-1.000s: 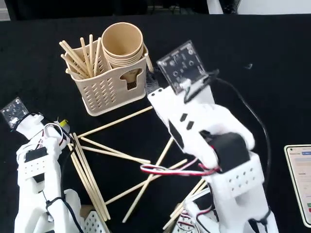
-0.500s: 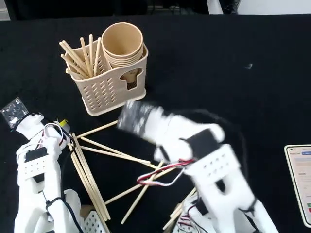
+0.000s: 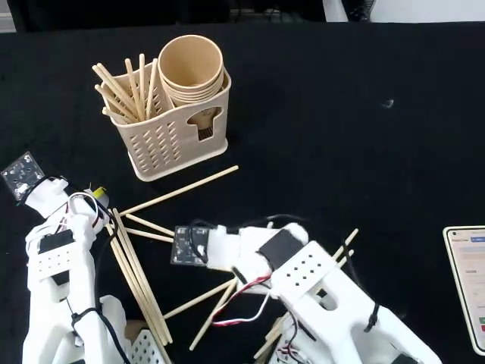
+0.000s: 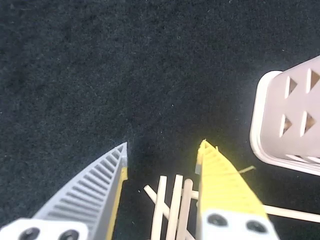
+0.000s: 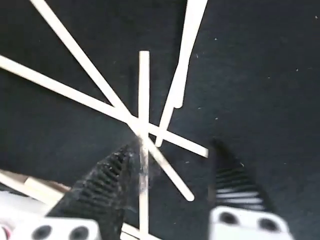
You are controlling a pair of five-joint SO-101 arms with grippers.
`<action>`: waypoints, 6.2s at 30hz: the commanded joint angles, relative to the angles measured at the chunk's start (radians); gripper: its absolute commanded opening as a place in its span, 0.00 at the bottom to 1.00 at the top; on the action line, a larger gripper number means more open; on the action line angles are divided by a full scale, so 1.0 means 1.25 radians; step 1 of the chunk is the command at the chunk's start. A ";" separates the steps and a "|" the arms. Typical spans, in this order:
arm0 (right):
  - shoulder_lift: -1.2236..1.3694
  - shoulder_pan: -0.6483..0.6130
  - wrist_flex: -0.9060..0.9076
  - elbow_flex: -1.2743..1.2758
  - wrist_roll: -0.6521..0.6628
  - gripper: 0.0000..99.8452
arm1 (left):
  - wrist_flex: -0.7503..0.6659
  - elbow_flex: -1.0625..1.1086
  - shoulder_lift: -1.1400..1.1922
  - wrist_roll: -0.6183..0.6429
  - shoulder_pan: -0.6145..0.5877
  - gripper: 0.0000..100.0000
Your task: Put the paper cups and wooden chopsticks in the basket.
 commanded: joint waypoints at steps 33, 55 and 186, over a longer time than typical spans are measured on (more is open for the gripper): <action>0.001 0.095 -0.028 0.009 0.117 0.01 | -0.012 -0.012 -0.015 0.001 -0.007 0.23; 0.002 -0.109 -0.125 0.149 -0.006 0.20 | -0.012 -0.012 -0.015 0.001 -0.007 0.23; 0.458 0.191 -0.183 -0.202 0.083 0.11 | -0.012 -0.012 -0.015 0.001 -0.009 0.23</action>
